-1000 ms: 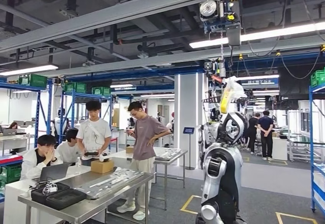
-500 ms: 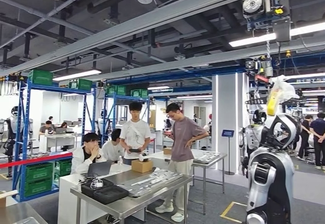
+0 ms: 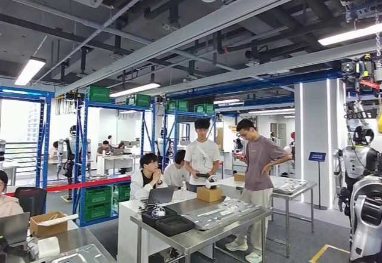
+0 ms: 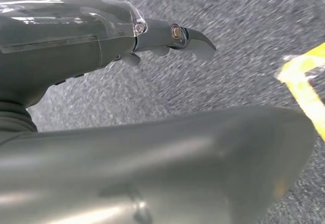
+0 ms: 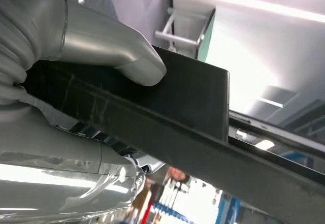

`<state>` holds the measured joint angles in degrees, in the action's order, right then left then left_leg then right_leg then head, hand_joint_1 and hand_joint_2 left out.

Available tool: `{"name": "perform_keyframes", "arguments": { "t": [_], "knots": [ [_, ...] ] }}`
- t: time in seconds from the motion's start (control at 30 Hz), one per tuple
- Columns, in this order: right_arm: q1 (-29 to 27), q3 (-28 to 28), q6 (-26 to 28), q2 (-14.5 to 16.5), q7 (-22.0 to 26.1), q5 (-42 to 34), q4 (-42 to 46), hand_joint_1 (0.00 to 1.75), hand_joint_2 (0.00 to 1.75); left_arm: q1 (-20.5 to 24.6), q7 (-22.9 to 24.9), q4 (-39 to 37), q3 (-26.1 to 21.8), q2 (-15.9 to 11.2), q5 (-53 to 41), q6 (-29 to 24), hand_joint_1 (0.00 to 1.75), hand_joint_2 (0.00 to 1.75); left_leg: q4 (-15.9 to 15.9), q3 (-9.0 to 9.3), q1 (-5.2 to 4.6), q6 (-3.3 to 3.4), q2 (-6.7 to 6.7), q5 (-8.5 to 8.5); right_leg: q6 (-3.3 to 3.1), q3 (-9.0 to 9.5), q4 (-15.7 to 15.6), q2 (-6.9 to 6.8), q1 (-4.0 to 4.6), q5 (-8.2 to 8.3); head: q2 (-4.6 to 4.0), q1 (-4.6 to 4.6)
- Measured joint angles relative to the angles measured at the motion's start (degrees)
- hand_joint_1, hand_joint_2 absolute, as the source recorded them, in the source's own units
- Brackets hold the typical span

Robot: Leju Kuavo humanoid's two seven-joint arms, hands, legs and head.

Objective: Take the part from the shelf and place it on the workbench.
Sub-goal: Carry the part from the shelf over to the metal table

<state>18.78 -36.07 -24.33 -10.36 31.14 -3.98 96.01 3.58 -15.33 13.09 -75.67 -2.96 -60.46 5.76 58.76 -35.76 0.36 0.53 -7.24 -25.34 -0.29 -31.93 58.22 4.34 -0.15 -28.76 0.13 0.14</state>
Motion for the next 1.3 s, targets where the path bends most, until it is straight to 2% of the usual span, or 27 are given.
{"name": "perform_keyframes", "arguments": {
  "t": [0.03,0.1,0.17,0.23,0.27,0.3,0.37,0.4,0.47,0.53,0.57,0.63,0.67,0.7,0.73,0.77,0.8,0.83,0.9,0.93,0.97,1.03,1.07,1.13,1.2,1.27,1.3],
  "knots": [
    [0.20,-0.01,-0.13,0.02,-0.02,0.00,-0.01,1.75,1.75,-0.15,-0.04,0.00,0.00,0.00,-0.05,0.01,0.00,1.75,-0.02,-0.12,0.06,-0.27,0.01,0.03,-0.16,0.16,-0.27,-0.66,-0.04,0.12,0.00,0.01],
    [0.54,-0.01,-0.34,0.11,-0.06,-0.05,0.01,1.75,1.75,-0.28,-0.18,0.00,0.01,0.04,-0.16,0.13,0.00,1.75,1.36,-0.79,-0.08,-0.82,2.23,-1.06,-0.57,0.63,-0.95,-2.10,-0.27,0.40,0.00,0.01],
    [0.67,0.00,-0.44,0.18,-0.14,-0.10,-0.03,1.75,1.75,0.01,-0.38,0.00,0.02,0.07,-0.20,0.25,0.00,1.75,6.64,-3.29,0.07,-1.45,5.11,-4.06,-0.80,0.92,-1.21,-3.72,-0.26,0.42,0.00,0.02],
    [0.68,-0.01,-0.60,0.17,-0.28,-0.13,-0.15,1.75,1.75,0.30,-0.49,0.00,0.02,0.07,-0.21,0.31,0.00,1.75,12.90,-6.35,0.62,-2.11,6.04,-6.48,-0.80,0.98,-1.19,-5.43,-0.25,0.27,0.00,0.03],
    [0.67,-0.02,-0.68,0.17,-0.37,-0.15,-0.21,1.75,1.75,0.29,-0.51,0.00,0.02,0.07,-0.22,0.33,0.00,1.75,14.01,-6.87,0.92,-2.39,6.32,-6.40,-0.70,1.02,-1.17,-6.18,-0.29,0.17,0.00,0.02],
    [0.66,-0.02,-0.74,0.17,-0.44,-0.17,-0.26,1.75,1.75,0.22,-0.52,0.00,0.02,0.07,-0.23,0.35,0.00,1.75,13.26,-6.43,1.22,-2.65,6.67,-5.43,-0.53,1.11,-1.14,-6.88,-0.35,0.02,0.00,0.02],
    [0.71,-0.02,-0.76,0.17,-0.50,-0.20,-0.30,1.75,1.75,0.12,-0.52,0.00,0.01,0.08,-0.24,0.36,0.00,1.75,7.10,-3.16,1.61,-3.15,8.27,-2.14,0.06,1.42,-0.94,-8.13,-0.50,-0.45,0.00,0.03],
    [0.78,0.01,-0.76,0.17,-0.50,-0.22,-0.29,1.75,1.75,0.20,-0.52,0.00,0.01,0.13,-0.24,0.37,0.00,1.75,3.96,-1.57,1.51,-3.09,9.39,-1.05,0.50,1.53,-0.71,-8.69,-0.43,-0.78,0.00,0.03],
    [0.90,0.07,-0.76,0.16,-0.53,-0.25,-0.28,1.75,1.75,0.41,-0.52,0.00,0.01,0.21,-0.25,0.37,0.00,1.75,0.96,-0.21,1.05,-2.28,10.75,-0.59,1.37,1.72,-0.49,-9.71,-0.22,-1.24,0.00,0.04],
    [0.93,0.09,-0.78,0.15,-0.56,-0.27,-0.27,1.75,1.75,0.23,-0.50,0.00,0.00,0.24,-0.29,0.36,0.00,1.75,0.87,-0.31,0.63,-1.08,9.88,-0.74,2.04,2.07,-0.69,-10.62,-0.30,-1.47,0.00,0.04],
    [0.92,0.10,-0.79,0.15,-0.56,-0.28,-0.27,1.75,1.75,0.00,-0.48,0.00,0.00,0.24,-0.33,0.35,0.00,1.75,0.79,-0.28,0.56,-0.68,9.34,-0.72,2.34,2.19,-0.52,-10.16,-0.49,-1.89,0.00,0.03],
    [0.87,0.15,-0.79,0.12,-0.55,-0.37,-0.27,1.75,1.75,-0.12,-0.42,0.00,0.00,0.22,-0.48,0.27,0.00,1.75,0.65,-0.19,0.55,0.11,8.29,-0.66,2.59,0.93,2.72,-7.52,-0.76,-4.26,0.00,0.03],
    [0.77,0.20,-0.79,0.07,-0.56,-0.42,-0.30,1.75,1.75,-0.03,-0.38,0.00,0.00,0.22,-0.55,0.23,0.00,1.75,0.65,-0.18,0.46,0.41,7.67,-0.67,2.45,-0.68,6.17,-5.99,-0.76,-6.08,0.00,0.02],
    [0.60,0.23,-0.79,0.00,-0.57,-0.46,-0.34,1.75,1.75,0.12,-0.31,0.00,0.00,0.22,-0.60,0.20,0.00,1.75,0.66,-0.17,0.30,0.65,6.97,-0.68,2.20,-2.74,10.26,-5.19,-0.66,-7.81,0.00,0.03],
    [0.40,0.27,-0.79,-0.08,-0.59,-0.48,-0.40,1.75,1.75,0.22,-0.25,0.00,0.00,0.22,-0.63,0.20,0.00,1.75,0.68,-0.16,0.08,0.83,6.21,-0.69,1.92,-4.66,13.78,-4.89,-0.51,-8.87,0.00,0.03],
    [0.20,0.29,-0.79,-0.14,-0.62,-0.48,-0.46,1.75,1.75,0.23,-0.18,0.00,0.00,0.22,-0.66,0.21,0.00,1.75,0.69,-0.11,-0.15,0.94,5.42,-0.71,1.61,-5.92,15.73,-4.74,-0.34,-8.92,0.00,0.03],
    [0.06,0.32,-0.79,-0.16,-0.64,-0.48,-0.51,1.75,1.75,0.19,-0.12,0.00,0.00,0.23,-0.69,0.23,0.00,1.75,0.71,-0.02,-0.35,1.01,4.64,-0.72,1.23,-6.19,15.44,-4.56,-0.12,-7.79,0.00,0.04],
    [0.01,0.35,-0.79,-0.17,-0.66,-0.48,-0.52,1.75,1.75,0.13,-0.10,0.00,0.00,0.25,-0.72,0.27,0.00,1.75,0.72,0.12,-0.51,1.06,3.83,-0.73,0.77,-5.42,12.94,-4.11,0.17,-5.63,0.00,0.04],
    [0.06,0.45,-0.79,-0.18,-0.67,-0.54,-0.52,1.75,1.75,0.14,-0.11,-0.01,0.00,0.49,-0.75,0.34,0.00,1.75,0.72,0.28,-0.65,1.08,2.33,-0.74,-0.29,-2.72,5.57,-1.74,0.65,-1.07,0.00,0.04],
    [0.10,0.49,-0.79,-0.19,-0.68,-0.57,-0.51,1.75,1.75,0.22,-0.14,-0.01,0.00,0.64,-0.76,0.37,0.00,1.75,0.74,0.23,-0.60,1.02,1.64,-0.70,-0.63,-1.65,2.81,-0.62,0.80,0.23,0.01,0.04],
    [0.14,0.52,-0.80,-0.19,-0.71,-0.60,-0.51,1.75,1.75,0.26,-0.17,-0.02,0.00,0.77,-0.76,0.38,0.00,1.75,0.76,0.06,-0.47,0.91,1.03,-0.63,-0.83,-1.08,1.33,0.08,0.90,0.63,0.01,0.04],
    [0.21,0.53,-0.81,-0.19,-0.86,-0.63,-0.50,1.75,1.75,0.08,-0.22,-0.02,-0.01,0.85,-0.76,0.39,0.00,1.75,0.58,-0.22,-0.25,0.44,-0.10,-0.36,-0.90,-0.58,0.30,-0.55,0.93,0.48,0.01,0.04],
    [0.24,0.53,-0.81,-0.17,-0.96,-0.64,-0.50,1.75,1.75,-0.09,-0.23,-0.02,-0.01,0.87,-0.76,0.43,0.00,1.75,0.57,-0.29,-0.29,0.22,0.27,-0.40,-0.97,-0.28,-0.26,-1.17,0.83,0.60,0.00,0.04],
    [0.25,0.53,-0.83,-0.13,-1.06,-0.91,-0.47,1.75,1.75,-0.19,-0.28,-0.02,-0.01,0.91,-0.75,0.52,0.00,1.75,2.35,-1.10,-0.42,-0.28,2.88,-1.87,-1.11,0.37,-1.32,-2.32,0.56,0.97,0.00,0.04],
    [0.11,0.53,-0.87,-0.11,-1.08,-1.39,-0.49,1.75,1.75,0.05,-0.36,-0.02,0.00,0.92,-0.74,0.58,0.00,1.75,8.43,-3.93,-0.07,-0.96,5.65,-5.26,-1.18,0.62,-1.65,-3.45,0.54,1.05,0.00,0.04],
    [-0.19,0.53,-0.90,-0.11,-1.08,-1.66,-0.54,1.75,1.75,0.13,-0.42,-0.02,0.00,0.92,-0.75,0.67,0.00,1.75,14.18,-6.57,0.64,-1.71,6.35,-7.21,-1.08,0.63,-1.64,-4.44,0.44,0.93,0.00,0.04],
    [-0.34,0.53,-0.90,-0.09,-1.08,-1.72,-0.55,1.75,1.75,0.06,-0.43,-0.02,0.00,0.92,-0.75,0.72,0.00,1.75,14.53,-6.63,0.99,-2.07,6.49,-6.74,-0.94,0.66,-1.61,-4.77,0.34,0.84,0.00,0.04]
  ]
}}
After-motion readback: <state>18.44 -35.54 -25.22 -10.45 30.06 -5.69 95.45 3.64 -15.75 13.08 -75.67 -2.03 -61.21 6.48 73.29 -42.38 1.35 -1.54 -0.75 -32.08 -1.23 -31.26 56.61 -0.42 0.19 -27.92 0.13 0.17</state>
